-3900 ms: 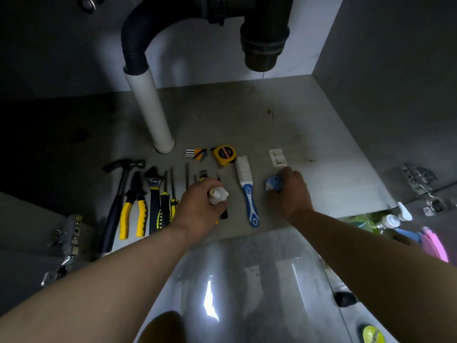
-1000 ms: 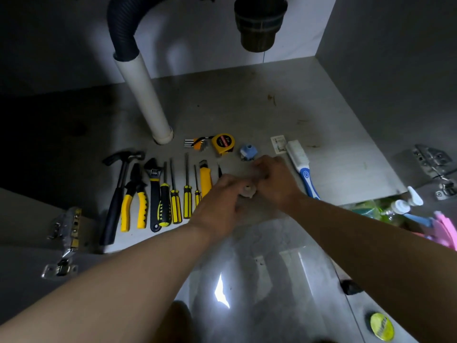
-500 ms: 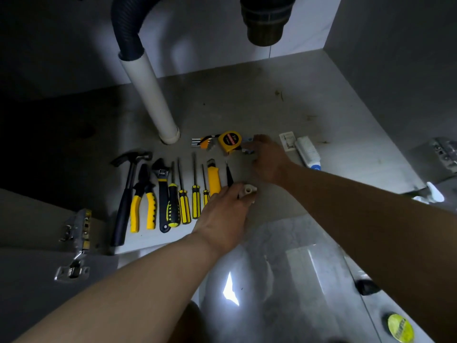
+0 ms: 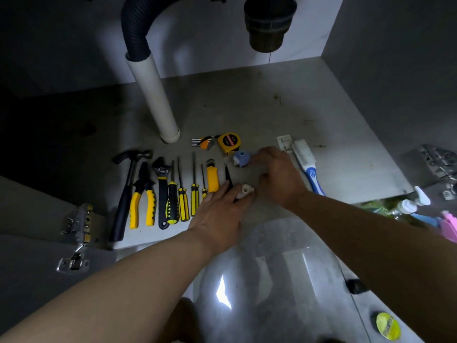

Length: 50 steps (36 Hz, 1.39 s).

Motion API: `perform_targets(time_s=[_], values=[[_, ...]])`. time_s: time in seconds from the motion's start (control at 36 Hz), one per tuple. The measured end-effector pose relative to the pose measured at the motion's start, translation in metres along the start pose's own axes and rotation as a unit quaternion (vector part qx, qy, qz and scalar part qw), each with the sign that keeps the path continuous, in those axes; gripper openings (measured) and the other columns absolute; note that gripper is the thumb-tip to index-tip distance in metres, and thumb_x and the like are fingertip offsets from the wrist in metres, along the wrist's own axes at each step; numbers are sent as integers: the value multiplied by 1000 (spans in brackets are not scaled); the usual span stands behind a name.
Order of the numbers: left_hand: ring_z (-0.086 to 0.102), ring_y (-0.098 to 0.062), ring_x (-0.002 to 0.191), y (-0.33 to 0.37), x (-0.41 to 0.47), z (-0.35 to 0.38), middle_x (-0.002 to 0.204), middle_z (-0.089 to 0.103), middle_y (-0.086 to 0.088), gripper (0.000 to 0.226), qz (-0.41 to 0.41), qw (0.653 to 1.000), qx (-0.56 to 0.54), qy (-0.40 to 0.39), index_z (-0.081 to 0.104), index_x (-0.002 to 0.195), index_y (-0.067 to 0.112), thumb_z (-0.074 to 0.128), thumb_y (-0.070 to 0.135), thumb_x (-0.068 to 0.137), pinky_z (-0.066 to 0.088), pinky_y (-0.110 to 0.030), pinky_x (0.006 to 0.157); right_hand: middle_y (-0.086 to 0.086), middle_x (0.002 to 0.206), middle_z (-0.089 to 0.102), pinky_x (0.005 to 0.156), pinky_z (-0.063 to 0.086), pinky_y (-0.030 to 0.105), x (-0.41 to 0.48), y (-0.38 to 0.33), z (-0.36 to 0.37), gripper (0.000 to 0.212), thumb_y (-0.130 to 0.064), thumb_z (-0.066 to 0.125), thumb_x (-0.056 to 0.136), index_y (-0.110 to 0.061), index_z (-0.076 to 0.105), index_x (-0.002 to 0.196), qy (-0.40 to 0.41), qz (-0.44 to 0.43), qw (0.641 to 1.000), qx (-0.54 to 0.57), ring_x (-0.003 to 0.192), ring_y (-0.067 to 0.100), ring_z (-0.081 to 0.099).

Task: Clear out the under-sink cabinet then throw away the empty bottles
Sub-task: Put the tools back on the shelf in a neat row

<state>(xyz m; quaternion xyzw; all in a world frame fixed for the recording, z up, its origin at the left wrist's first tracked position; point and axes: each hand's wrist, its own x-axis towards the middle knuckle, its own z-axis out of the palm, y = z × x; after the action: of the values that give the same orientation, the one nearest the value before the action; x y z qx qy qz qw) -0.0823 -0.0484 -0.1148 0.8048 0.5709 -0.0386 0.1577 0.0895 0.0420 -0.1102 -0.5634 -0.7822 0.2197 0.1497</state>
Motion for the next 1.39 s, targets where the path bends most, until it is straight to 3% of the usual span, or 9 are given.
perform_targets(time_s=[0.11, 0.25, 0.53, 0.81, 0.94, 1.11, 1.17, 1.25, 1.39], values=[[-4, -23, 157, -2, 2, 0, 170, -1, 7, 81, 0, 1000, 3, -24, 6, 160, 40, 53, 27, 95, 13, -37, 121, 19, 126, 46, 87, 49, 45, -22, 28, -23, 47, -21, 63, 81, -8, 51, 124, 98, 138, 979, -115, 110, 41, 51], [-9, -21, 157, -1, 1, 2, 170, -7, 9, 83, -10, 999, -14, -29, 3, 160, 41, 53, 28, 96, 11, -38, 123, 15, 126, 44, 87, 49, 46, -39, 51, -34, 56, -35, 64, 86, -10, 39, 129, -22, 303, 946, -111, 110, 40, 58], [15, -23, 153, 4, -7, -7, 166, 15, -3, 75, -15, 998, -53, 43, 28, 157, 35, 57, 20, 89, 23, -37, 119, 17, 117, 60, 87, 50, 39, -27, 23, -5, 32, -14, 58, 93, -6, 50, 122, -15, 218, 975, -47, 104, 36, 62], [20, -22, 151, 5, -14, -6, 164, 20, -2, 77, 9, 998, -35, 46, 23, 158, 34, 56, 19, 91, 24, -35, 119, 18, 123, 56, 90, 49, 41, -9, 0, 19, 35, -17, 56, 97, -7, 45, 129, -19, 198, 980, -23, 112, 36, 59], [29, -28, 146, 15, -13, -14, 160, 28, -8, 74, 42, 996, 8, 73, 33, 152, 28, 59, 15, 84, 29, -36, 116, 17, 112, 62, 75, 45, 34, -23, 17, -4, 37, -29, 67, 90, -9, 47, 114, -69, 177, 982, -18, 102, 36, 61], [44, -31, 127, 63, -10, -26, 138, 46, -10, 68, 160, 977, 104, 95, 51, 135, 18, 69, 10, 70, 38, -38, 100, 8, 108, 71, 83, 45, 27, -70, 47, -76, 20, -29, 61, 91, -13, 70, 100, -194, 138, 970, -41, 104, 27, 64], [47, -30, 119, 88, -9, -24, 132, 48, -8, 61, 213, 968, 101, 81, 54, 129, 19, 67, 10, 70, 39, -38, 94, 7, 96, 71, 78, 49, 28, -98, 60, -94, 12, -24, 60, 90, -17, 71, 89, -226, 168, 959, -37, 91, 24, 65], [47, -26, 116, 130, -8, -6, 126, 49, -4, 44, 258, 963, 81, 14, 55, 125, 24, 59, 19, 82, 38, -37, 91, 6, 63, 56, 52, 41, 25, -155, 80, -105, 20, -12, 59, 88, -15, 63, 69, -293, 233, 926, 48, 56, 21, 50], [49, -29, 121, 187, -11, 47, 132, 44, -6, 44, 195, 955, -43, -217, 49, 141, 29, 55, 27, 97, 44, -40, 100, 8, 76, 65, 47, 50, 24, -243, 114, -85, 9, -11, 57, 92, -10, 64, 86, -400, 315, 859, 53, 55, 17, 61]])
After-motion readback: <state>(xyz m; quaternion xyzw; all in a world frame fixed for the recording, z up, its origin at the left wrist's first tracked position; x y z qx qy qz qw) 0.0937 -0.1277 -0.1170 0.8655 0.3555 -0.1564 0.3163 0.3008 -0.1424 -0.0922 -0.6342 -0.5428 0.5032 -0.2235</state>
